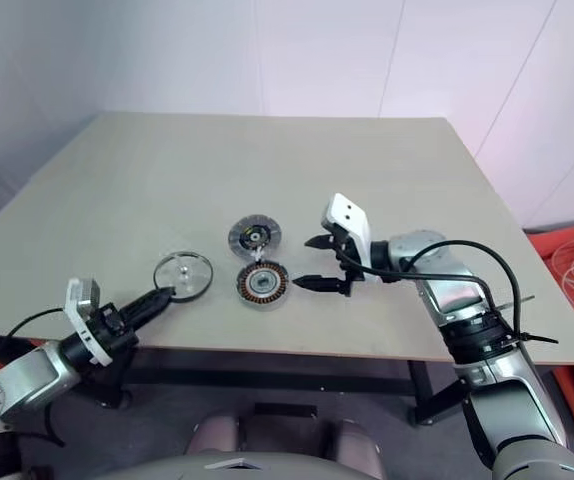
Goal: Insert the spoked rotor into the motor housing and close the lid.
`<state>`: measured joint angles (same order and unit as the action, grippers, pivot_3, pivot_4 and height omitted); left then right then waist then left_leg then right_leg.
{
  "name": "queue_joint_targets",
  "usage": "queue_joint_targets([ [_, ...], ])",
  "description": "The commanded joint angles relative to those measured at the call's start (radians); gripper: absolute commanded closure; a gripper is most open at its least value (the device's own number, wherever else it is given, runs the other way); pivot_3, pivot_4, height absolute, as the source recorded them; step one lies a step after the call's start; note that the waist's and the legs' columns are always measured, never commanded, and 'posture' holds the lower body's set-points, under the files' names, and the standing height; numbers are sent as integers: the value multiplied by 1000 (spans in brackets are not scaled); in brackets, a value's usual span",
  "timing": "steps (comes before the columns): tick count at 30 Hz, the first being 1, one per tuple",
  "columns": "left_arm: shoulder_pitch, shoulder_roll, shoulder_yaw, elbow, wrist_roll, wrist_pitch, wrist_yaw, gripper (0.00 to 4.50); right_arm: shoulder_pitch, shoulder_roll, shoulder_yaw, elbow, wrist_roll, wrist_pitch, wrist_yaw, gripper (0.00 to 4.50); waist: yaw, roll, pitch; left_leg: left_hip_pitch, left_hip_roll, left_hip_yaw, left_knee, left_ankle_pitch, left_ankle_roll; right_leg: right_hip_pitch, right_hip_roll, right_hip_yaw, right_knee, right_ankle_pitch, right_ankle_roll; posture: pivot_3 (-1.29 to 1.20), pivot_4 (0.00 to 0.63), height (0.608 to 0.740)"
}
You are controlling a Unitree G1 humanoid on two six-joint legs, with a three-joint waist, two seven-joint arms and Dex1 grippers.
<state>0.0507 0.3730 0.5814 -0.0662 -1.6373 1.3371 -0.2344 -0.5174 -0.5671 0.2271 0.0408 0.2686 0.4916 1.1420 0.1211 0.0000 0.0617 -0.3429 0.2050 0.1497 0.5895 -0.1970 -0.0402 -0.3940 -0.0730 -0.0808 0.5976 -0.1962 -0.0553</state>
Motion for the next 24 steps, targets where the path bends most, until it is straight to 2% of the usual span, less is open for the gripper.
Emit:
queue_joint_targets([
  [1,-18,8,-79,-64,-145,-57,45,4038,-36,-10,-17,4,-1,-30,9,0,-2,0,0,1,0,0,0,0,0,1,0,0,-1,0,0,0,0,740],
  [5,-54,-11,-156,-54,-188,-139,86,4039,-29,-18,-23,-11,1,-25,8,0,-5,0,0,8,0,0,-4,0,0,9,2,-2,-9,0,1,0,0,740],
  [14,-132,-48,-313,25,-196,-214,159,4039,-11,-34,-35,-37,10,-14,-11,0,1,-1,-1,6,0,0,-10,0,1,7,2,0,-10,1,4,0,0,740],
  [24,-160,-52,-358,113,-196,-221,176,4039,17,-61,-49,-63,32,-5,5,0,0,-1,-1,2,0,1,-11,-1,0,5,2,1,-9,1,4,0,0,740],
])
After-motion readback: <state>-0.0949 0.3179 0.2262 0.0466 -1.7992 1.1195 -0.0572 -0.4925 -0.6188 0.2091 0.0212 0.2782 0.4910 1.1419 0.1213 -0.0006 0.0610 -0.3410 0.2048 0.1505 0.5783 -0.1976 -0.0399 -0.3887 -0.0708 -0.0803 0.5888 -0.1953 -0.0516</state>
